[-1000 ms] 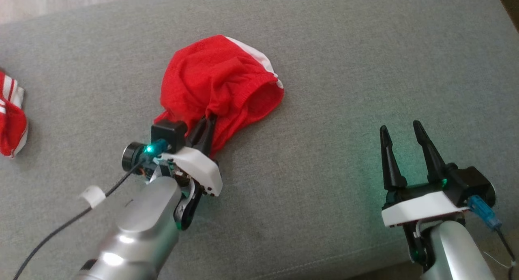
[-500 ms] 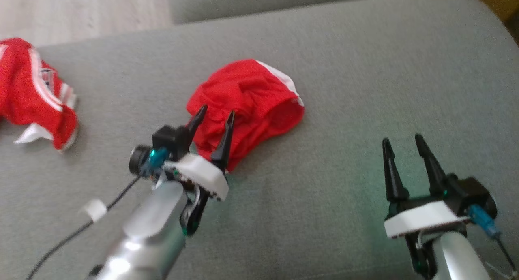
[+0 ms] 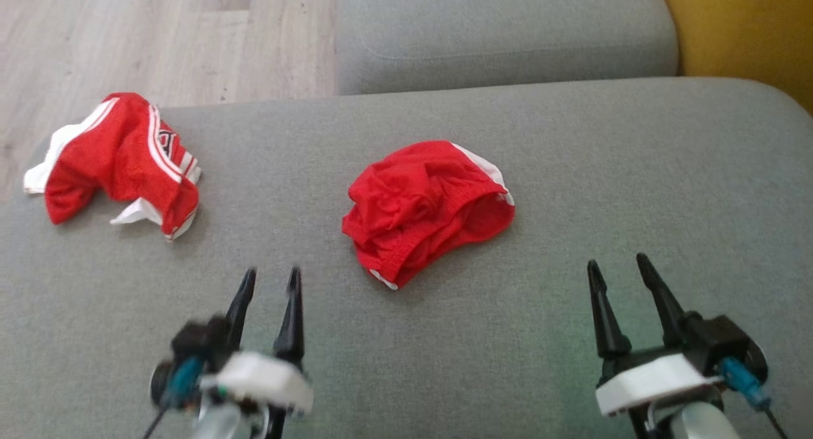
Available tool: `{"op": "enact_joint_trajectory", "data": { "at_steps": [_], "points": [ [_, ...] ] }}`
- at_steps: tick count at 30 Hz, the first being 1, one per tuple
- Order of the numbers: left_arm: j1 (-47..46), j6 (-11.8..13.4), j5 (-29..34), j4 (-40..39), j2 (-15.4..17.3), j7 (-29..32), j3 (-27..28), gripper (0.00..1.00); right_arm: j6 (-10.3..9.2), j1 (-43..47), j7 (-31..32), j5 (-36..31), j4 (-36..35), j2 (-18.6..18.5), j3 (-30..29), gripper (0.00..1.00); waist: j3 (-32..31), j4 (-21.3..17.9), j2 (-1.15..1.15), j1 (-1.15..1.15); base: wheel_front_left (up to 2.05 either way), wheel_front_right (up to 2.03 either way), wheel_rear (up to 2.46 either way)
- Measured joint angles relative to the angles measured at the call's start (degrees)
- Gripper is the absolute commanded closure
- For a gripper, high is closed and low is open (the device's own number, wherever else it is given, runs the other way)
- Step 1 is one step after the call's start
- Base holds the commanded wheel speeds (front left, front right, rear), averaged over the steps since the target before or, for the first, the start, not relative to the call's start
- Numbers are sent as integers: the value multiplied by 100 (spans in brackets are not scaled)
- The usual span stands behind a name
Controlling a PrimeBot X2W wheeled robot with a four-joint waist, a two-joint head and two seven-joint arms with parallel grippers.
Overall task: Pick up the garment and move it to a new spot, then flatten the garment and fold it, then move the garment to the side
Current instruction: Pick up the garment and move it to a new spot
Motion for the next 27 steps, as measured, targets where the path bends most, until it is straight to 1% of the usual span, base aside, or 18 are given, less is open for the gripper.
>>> {"op": "enact_joint_trajectory", "data": {
  "at_steps": [6,10,16,27],
  "points": [
    [1225,188,288,-772,100,-8,409,0,0,387,0,58,-34,0,88,0,-114,99,0,0,0,0,0],
    [1681,333,474,-1110,101,-8,573,0,0,466,0,119,-41,0,142,0,-158,131,0,0,0,0,0],
    [1835,380,645,-1348,101,-8,666,0,0,531,0,212,-40,0,182,0,-191,140,0,1,0,0,0],
    [1884,408,647,-1368,121,-8,733,0,0,558,0,252,46,0,192,0,-179,152,0,1,0,0,0]
  ]
}}
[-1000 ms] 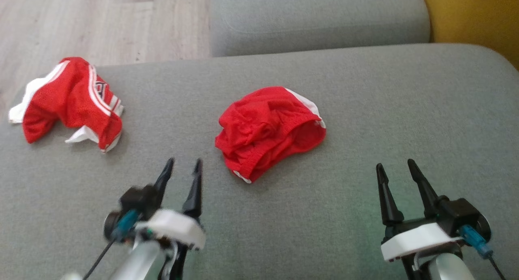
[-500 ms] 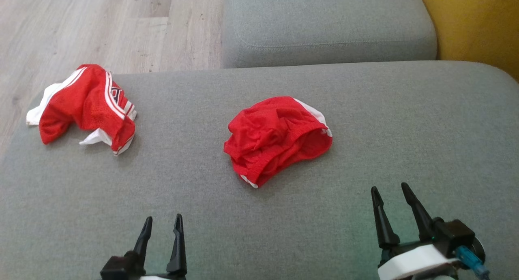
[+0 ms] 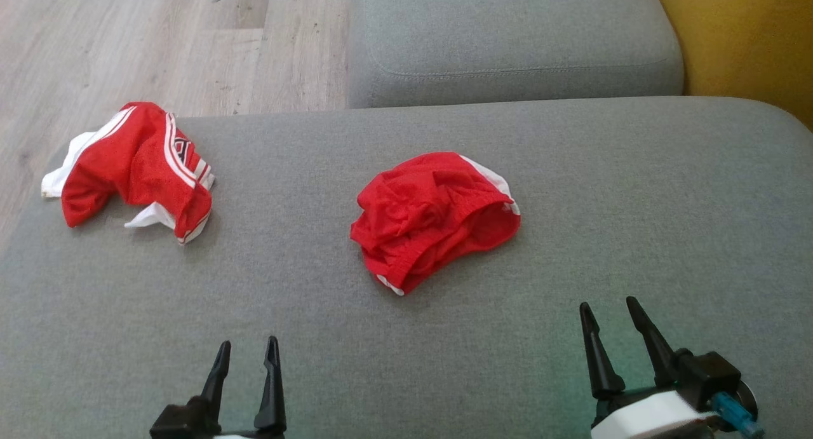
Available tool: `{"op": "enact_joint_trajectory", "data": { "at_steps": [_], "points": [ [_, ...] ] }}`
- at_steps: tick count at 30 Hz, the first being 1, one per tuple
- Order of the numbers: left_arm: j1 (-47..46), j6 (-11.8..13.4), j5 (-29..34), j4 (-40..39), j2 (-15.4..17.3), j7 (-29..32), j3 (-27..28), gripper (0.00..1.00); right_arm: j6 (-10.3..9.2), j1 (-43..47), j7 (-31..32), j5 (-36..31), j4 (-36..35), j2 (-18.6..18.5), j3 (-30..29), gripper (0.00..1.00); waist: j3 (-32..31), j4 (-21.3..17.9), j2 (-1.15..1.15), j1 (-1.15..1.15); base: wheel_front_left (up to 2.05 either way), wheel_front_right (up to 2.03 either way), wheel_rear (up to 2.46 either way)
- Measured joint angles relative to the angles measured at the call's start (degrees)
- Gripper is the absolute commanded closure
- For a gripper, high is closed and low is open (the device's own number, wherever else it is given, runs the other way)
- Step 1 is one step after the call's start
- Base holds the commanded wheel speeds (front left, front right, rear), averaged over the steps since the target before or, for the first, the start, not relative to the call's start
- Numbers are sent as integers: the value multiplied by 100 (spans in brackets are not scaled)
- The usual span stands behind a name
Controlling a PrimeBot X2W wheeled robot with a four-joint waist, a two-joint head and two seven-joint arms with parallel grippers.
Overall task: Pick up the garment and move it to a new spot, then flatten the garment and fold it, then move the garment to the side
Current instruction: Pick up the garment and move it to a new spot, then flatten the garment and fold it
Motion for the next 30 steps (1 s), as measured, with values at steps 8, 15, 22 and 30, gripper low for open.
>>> {"op": "enact_joint_trajectory", "data": {
  "at_steps": [8,15,22,30],
  "points": [
    [-5,-31,0,35,-1,1,-7,0,0,-2,0,0,22,0,-4,0,29,36,0,0,0,0,0],
    [-10,-20,0,36,1,2,-20,0,0,-6,0,0,32,0,-25,0,58,89,0,0,0,0,0],
    [-20,21,0,21,22,18,-36,0,0,-44,0,-148,160,2,-178,0,138,172,0,0,0,0,0],
    [-168,21,55,-167,38,26,-167,0,0,-996,48,-742,579,1,-435,0,362,374,0,0,0,0,0]
  ]
}}
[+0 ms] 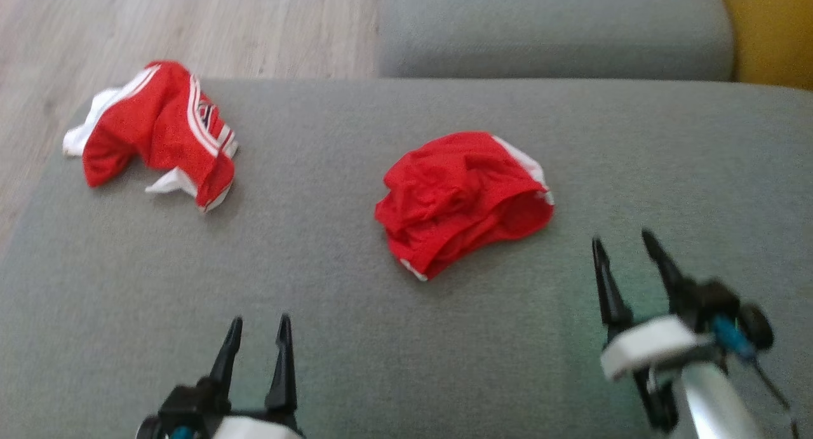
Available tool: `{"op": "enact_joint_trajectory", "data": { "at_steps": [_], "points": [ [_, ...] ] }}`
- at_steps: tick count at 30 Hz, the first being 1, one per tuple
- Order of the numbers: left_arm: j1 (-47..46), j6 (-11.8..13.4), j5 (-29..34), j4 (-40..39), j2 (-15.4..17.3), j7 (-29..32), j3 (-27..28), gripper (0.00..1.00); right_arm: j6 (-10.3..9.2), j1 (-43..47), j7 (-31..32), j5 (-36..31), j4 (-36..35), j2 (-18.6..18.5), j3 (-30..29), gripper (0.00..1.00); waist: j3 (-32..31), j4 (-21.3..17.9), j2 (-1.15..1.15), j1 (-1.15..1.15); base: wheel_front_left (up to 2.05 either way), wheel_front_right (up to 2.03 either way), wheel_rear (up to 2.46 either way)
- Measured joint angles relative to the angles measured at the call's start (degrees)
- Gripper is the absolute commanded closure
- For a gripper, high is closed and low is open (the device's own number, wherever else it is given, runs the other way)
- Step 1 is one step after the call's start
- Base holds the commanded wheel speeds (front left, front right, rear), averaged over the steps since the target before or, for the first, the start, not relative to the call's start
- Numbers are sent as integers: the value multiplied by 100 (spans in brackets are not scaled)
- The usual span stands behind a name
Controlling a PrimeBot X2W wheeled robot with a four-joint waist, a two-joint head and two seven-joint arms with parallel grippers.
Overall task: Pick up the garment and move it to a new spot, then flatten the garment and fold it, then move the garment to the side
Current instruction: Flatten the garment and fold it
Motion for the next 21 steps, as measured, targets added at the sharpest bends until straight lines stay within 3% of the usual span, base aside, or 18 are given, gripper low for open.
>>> {"op": "enact_joint_trajectory", "data": {
  "at_steps": [9,17,18,19,20,21],
  "points": [
    [-489,-59,65,-238,-129,0,-102,0,0,-1568,652,-815,1346,-8,-519,0,591,534,0,1,0,0,0],
    [-806,-151,98,-169,-311,-9,-194,0,0,-2462,783,-1278,2429,-158,-992,0,1127,1113,0,1,0,0,0],
    [-816,-151,98,-159,-312,-10,-190,0,0,-2532,783,-1313,2532,-171,-1059,53,1173,1170,0,1,0,0,0],
    [-815,-151,99,-144,-316,-10,-188,0,0,-2592,782,-1358,2627,-177,-1117,67,1213,1222,0,1,0,0,0],
    [-814,-152,99,-122,-322,-10,-187,0,0,-2639,777,-1393,2702,-176,-1171,88,1241,1264,0,1,0,0,0],
    [-813,-151,101,-104,-328,-11,-182,0,0,-2679,755,-1395,2765,-174,-1212,100,1258,1296,0,1,0,0,0]
  ]
}}
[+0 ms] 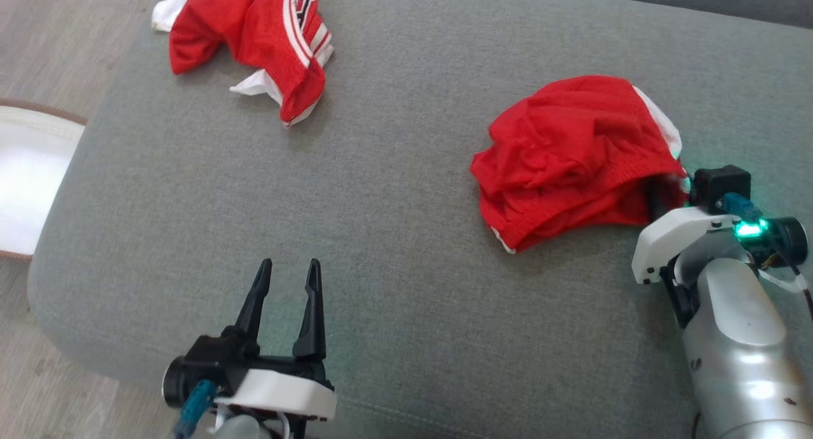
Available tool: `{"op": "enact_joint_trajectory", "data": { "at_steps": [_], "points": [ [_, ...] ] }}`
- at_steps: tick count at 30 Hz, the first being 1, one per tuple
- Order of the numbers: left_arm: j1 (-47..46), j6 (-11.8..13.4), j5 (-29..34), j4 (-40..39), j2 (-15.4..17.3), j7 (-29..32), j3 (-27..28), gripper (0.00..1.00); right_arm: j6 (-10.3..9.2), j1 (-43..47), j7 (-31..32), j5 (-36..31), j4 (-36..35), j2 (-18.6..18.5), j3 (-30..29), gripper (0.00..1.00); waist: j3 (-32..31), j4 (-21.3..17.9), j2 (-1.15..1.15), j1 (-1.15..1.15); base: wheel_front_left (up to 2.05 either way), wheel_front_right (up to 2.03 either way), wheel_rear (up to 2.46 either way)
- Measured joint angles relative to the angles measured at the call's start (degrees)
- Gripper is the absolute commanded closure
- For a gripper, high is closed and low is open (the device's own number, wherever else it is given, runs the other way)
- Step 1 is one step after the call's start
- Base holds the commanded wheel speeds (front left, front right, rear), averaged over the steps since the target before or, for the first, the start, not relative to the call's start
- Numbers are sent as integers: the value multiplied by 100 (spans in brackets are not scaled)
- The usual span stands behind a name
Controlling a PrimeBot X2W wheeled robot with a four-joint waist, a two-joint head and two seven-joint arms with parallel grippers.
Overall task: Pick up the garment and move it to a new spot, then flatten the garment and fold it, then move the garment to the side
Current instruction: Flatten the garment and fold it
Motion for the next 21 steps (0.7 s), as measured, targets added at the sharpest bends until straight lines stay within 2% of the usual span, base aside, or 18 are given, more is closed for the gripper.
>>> {"op": "enact_joint_trajectory", "data": {
  "at_steps": [5,8,15,21],
  "points": [
    [19,0,54,66,-12,-7,26,0,0,-24,-403,2,45,25,35,100,-134,-49,0,-1,0,0,0],
    [33,0,55,69,-10,-7,56,0,0,-15,-537,100,-126,35,324,100,-273,-160,0,-1,0,0,0],
    [208,2,100,54,31,-7,97,0,0,277,-595,1029,-1100,46,1747,100,-701,-408,0,-2,0,0,0],
    [459,71,99,-41,135,42,104,0,0,901,-196,1658,-2193,48,3025,100,-1042,-524,0,-2,0,0,0]
  ]
}}
